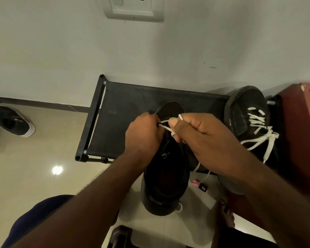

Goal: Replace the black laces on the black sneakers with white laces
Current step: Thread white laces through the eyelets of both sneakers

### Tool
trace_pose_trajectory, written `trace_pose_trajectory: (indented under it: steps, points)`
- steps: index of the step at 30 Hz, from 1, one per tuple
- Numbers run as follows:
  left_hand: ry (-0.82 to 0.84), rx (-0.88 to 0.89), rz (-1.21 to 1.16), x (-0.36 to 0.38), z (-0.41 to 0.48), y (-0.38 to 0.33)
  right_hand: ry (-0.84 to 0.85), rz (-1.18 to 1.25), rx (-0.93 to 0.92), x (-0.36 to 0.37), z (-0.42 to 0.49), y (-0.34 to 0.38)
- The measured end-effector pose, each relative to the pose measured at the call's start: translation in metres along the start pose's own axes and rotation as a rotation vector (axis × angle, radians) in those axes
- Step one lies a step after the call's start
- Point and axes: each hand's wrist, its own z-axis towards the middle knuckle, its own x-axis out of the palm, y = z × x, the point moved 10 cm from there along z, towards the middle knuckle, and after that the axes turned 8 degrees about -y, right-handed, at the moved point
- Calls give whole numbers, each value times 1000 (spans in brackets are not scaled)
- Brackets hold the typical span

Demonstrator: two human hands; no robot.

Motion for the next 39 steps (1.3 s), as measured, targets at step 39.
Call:
trace_pose_trajectory:
  steps: [39]
  points:
    - [280, -27, -97, 21, -7, -34, -303, 119, 453, -21, -33, -107]
